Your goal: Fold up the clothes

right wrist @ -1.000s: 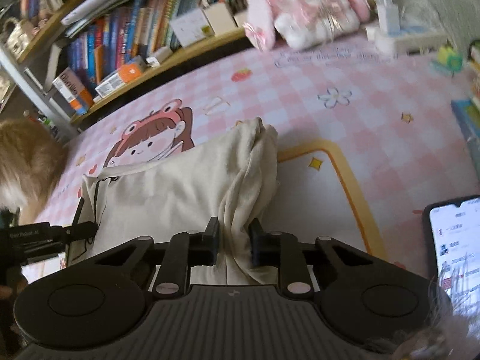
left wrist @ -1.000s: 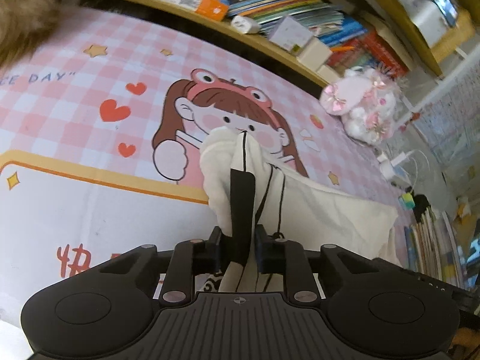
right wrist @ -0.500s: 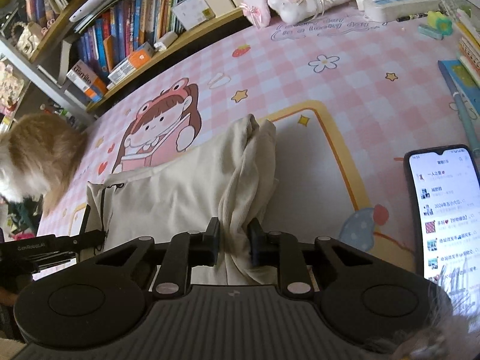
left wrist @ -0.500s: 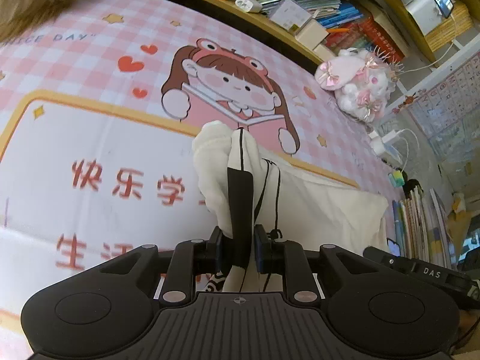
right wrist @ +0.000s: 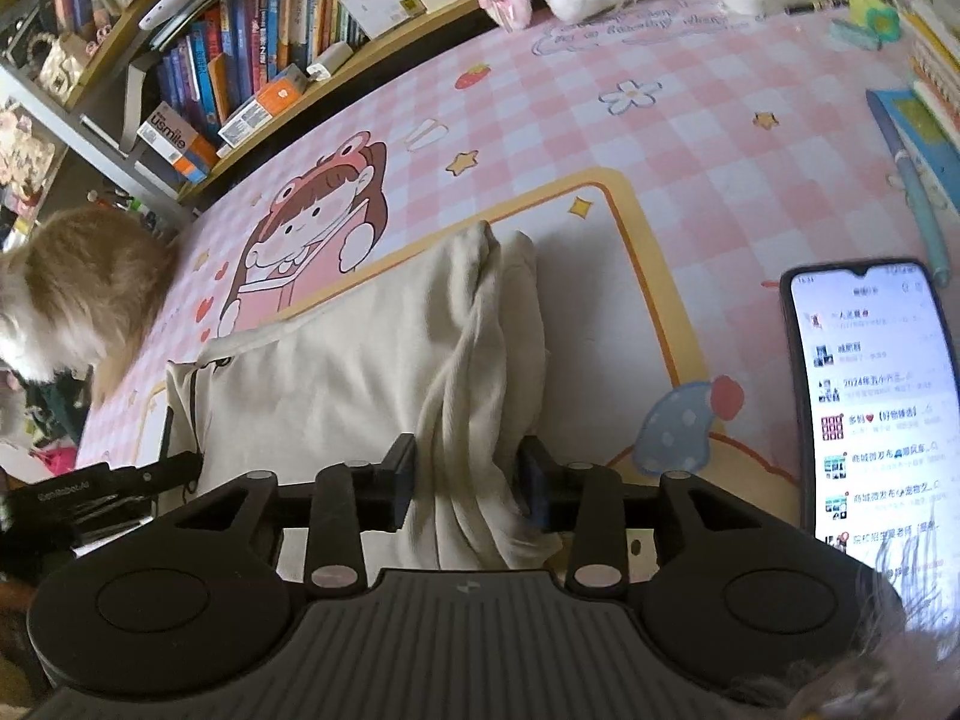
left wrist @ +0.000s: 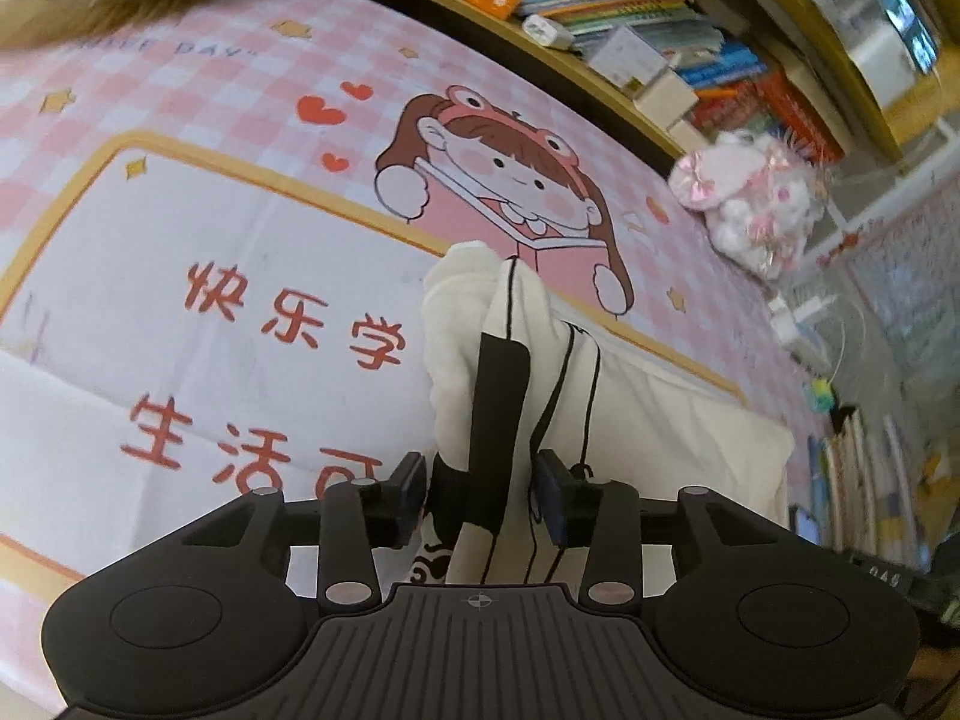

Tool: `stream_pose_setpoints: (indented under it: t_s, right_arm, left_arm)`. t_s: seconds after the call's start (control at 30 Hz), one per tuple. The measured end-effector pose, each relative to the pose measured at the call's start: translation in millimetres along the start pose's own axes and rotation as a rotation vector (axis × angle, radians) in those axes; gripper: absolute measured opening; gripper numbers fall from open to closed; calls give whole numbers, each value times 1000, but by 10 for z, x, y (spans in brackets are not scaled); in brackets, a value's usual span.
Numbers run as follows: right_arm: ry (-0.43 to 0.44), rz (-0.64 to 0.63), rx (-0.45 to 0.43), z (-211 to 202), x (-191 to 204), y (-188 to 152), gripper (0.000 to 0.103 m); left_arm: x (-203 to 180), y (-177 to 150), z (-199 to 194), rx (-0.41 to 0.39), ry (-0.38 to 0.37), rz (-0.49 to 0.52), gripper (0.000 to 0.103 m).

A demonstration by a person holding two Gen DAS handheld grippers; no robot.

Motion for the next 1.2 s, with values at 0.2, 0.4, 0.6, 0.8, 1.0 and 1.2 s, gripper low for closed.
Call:
stream_pose_setpoints:
  t_s: [0.2,0.4,0.6,0.8,1.0,1.2]
  right_arm:
    - [54,68,27,72,-92,39,38]
    - [29,-65,17,87,86,18,25]
    - [3,-176,-16,10,158,-29,22]
    - [24,-23,5,18,-74,-4,43]
    - [53,-5,7,18,-77,4,43]
    - [48,-47,14,94,28,-21,27]
  left_arm:
    - [56,-38,27,-20,-33,-91,37]
    - [-162,-88,-43,-72,43,13,25]
    - [-217,-111,-55,-84,65,52,26]
    - [-42,-116,-30,-73,3,-71,33]
    - [16,-140,14,-75,-23,-129,34]
    - [-89,-130,-35,-89,-12,-50,18]
Point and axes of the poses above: each gripper's, at about its wrist camera, not at the fingertips, and z roughly the way its jaws point, x to its left, y to its top, the point moved 4 cm from there along z, roughly the way its jaws point, and after that the axes turned 3 degrees about y, right-handed, at the moved point
